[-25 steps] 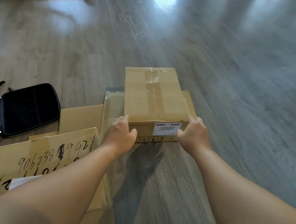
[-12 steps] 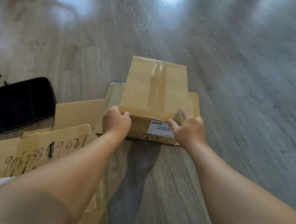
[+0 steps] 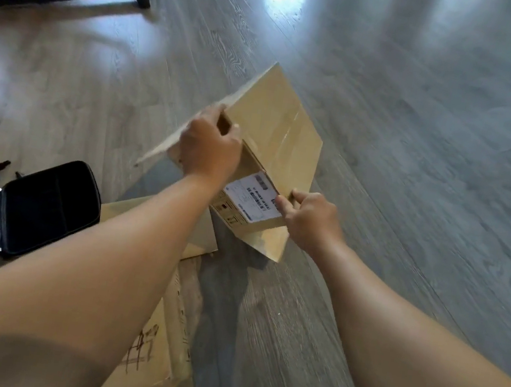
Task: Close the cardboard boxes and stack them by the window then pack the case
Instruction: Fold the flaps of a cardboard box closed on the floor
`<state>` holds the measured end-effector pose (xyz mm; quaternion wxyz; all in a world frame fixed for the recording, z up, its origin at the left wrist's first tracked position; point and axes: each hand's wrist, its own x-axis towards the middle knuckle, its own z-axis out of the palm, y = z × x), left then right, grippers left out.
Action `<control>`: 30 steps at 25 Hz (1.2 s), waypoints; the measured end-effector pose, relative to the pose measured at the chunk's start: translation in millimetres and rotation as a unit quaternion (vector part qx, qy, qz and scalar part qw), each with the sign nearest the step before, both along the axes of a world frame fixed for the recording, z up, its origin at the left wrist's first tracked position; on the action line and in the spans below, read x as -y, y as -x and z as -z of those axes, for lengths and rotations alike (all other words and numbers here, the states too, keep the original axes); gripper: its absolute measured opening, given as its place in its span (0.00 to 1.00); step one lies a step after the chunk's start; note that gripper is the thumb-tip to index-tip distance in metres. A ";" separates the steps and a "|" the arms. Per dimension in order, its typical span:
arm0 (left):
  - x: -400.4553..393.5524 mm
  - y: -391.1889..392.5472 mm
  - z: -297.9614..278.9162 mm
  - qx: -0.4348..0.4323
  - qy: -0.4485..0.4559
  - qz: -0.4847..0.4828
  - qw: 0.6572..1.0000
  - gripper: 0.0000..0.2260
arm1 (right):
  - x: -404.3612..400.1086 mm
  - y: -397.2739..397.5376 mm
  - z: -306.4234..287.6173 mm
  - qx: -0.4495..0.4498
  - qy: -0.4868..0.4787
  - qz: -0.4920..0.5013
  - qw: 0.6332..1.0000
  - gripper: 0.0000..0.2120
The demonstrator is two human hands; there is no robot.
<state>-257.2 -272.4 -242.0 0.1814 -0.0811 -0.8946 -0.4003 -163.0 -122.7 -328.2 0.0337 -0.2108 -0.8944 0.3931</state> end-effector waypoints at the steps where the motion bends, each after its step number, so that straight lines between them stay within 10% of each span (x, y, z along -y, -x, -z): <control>1: -9.0 -3.9 -1.2 -0.034 0.030 0.025 0.999 0.08 | 1.9 0.8 0.7 0.011 0.026 0.001 1.000 0.18; 5: -34.3 -47.4 38.3 -0.086 0.153 0.210 0.962 0.11 | 3.2 -3.4 0.4 -0.003 0.175 0.003 0.985 0.16; 11: -30.9 -82.5 84.8 -0.069 0.173 0.322 0.928 0.15 | -34.6 -20.2 5.3 -0.011 -0.027 0.095 0.995 0.13; 24: 17.0 -65.2 103.4 0.040 0.046 0.012 0.998 0.04 | -58.0 -37.4 25.7 0.013 -0.032 0.144 0.989 0.22; 30: 18.6 -65.6 115.7 0.174 0.030 0.086 0.981 0.14 | -77.7 -47.9 15.0 -0.122 0.028 0.285 0.950 0.26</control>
